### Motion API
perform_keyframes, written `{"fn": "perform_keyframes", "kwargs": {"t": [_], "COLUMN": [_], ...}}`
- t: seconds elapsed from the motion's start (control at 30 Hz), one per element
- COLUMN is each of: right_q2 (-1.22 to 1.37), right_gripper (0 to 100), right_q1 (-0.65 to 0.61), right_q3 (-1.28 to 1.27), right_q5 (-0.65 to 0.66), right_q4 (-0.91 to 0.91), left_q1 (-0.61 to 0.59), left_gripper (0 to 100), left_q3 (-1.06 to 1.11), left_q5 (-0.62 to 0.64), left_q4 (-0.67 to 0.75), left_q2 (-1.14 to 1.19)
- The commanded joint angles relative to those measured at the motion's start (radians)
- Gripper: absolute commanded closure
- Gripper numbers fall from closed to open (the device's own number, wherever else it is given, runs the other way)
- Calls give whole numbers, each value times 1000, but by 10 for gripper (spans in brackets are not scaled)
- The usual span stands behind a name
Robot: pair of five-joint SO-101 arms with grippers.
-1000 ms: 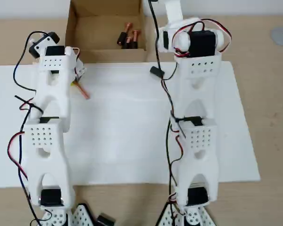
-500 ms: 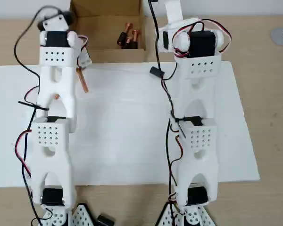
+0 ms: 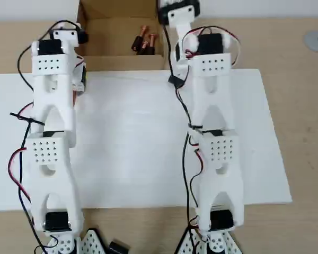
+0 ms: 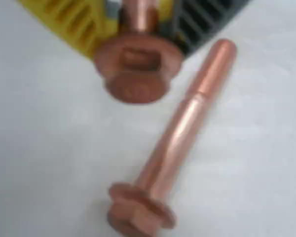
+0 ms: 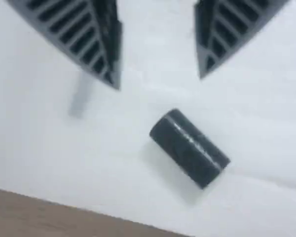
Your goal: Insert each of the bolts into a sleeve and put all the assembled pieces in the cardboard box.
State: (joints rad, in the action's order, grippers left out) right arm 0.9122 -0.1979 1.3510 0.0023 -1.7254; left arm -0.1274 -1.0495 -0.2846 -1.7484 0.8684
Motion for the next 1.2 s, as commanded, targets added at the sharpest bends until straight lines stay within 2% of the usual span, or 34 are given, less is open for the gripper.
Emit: {"fn": "perform_keyframes", "kwargs": {"t": [0.0, 0.07, 0.17, 0.3, 0.6, 0.73, 0.87, 1.03, 1.17], "right_q2": [-7, -7, -2, -1, -4, 1, 2, 48, 101], "right_gripper": [868, 866, 865, 865, 864, 864, 850, 747, 742], "right_q1": [1, -1, -13, -27, -16, -19, -21, -22, -19], "right_q3": [-1, 13, 2, -65, -59, -65, -68, -84, -76], "right_q5": [6, 52, 256, 457, 609, 667, 726, 726, 695], "right_q4": [55, 58, 41, -14, -18, -12, 44, 87, 112], "left_q1": [11, 20, 20, 21, 103, 104, 103, 104, 98], "left_gripper": [989, 989, 988, 988, 988, 988, 987, 987, 988], "left_q3": [-5, -5, -5, 2, 456, 704, 1046, 1424, 1640], "left_q5": [58, 69, 104, 140, 158, 172, 175, 173, 178], "left_q4": [-6, -6, -6, -8, 28, 160, 379, 600, 747], "left_q2": [-51, -51, -51, -81, -602, -811, -978, -1190, -1326]}}
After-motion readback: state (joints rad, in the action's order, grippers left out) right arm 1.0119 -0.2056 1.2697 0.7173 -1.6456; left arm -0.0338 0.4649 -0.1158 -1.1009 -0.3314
